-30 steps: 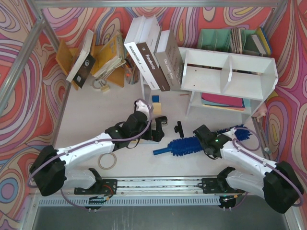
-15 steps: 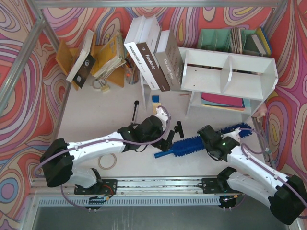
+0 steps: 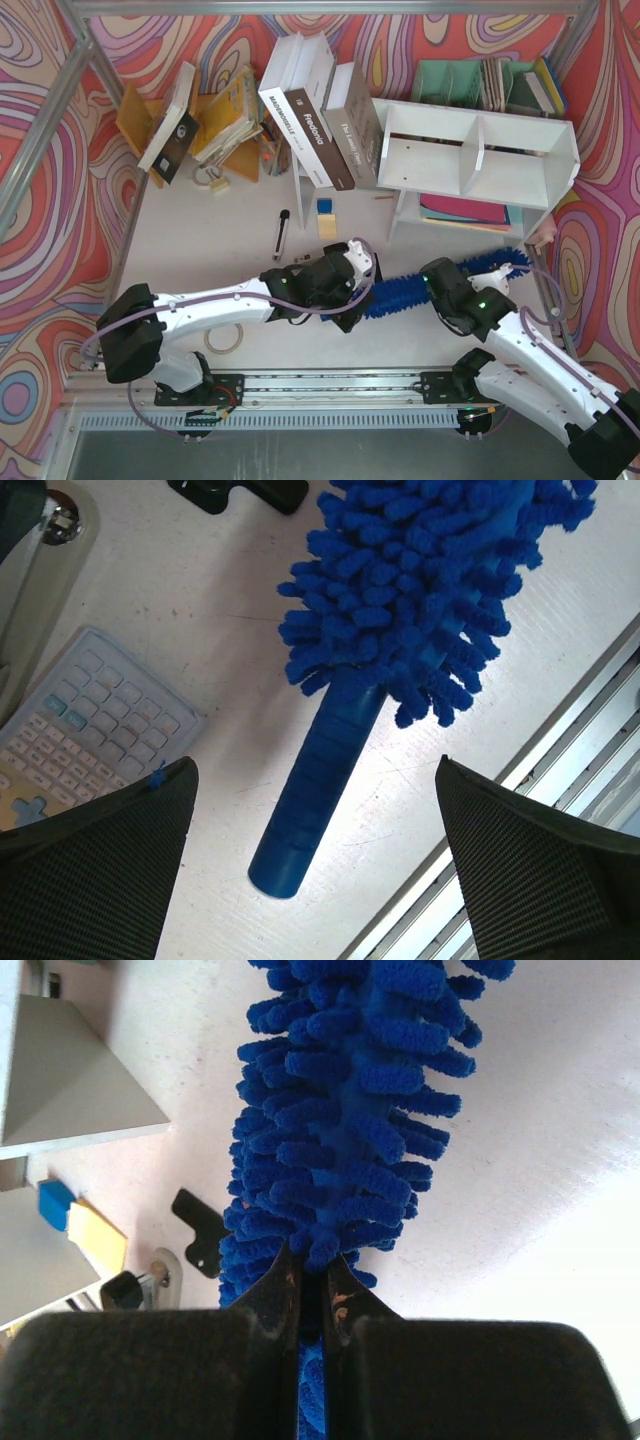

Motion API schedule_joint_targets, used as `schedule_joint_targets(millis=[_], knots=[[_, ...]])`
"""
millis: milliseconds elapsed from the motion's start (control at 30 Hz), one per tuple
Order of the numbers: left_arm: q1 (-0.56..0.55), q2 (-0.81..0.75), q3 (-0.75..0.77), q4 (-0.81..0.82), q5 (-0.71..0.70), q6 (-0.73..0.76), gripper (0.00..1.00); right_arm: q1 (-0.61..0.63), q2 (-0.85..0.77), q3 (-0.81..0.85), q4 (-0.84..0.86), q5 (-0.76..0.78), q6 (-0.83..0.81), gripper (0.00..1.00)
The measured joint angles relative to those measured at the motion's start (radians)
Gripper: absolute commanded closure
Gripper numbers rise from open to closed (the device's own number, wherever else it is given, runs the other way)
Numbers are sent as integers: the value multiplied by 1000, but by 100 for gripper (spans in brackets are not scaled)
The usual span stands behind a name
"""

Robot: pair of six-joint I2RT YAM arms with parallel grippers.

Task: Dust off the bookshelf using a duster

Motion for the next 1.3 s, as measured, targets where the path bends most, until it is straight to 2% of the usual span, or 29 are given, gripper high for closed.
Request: schedule_joint_targets(millis=[100,267,567,1033,1167,1300], knots=[[-16,29,20,-16,-6,16,11,0,-18,26,-14,8,-10,100],[-41,82,45,-42,-34,30,21,0,-40,54,-25,21,-29,100],[-53,93,50,-48,-91,36,23,0,-45,76,-37,29,-69,100],[-60,138,58,-43,-90,41,33,0,-73,90,-36,24,-87,100],[-64,160,79,-43,-85,41,39,0,-79,92,-36,21,-88,100],[-66,182,82,-44,-83,41,49,0,-79,96,-37,18,-92,100]])
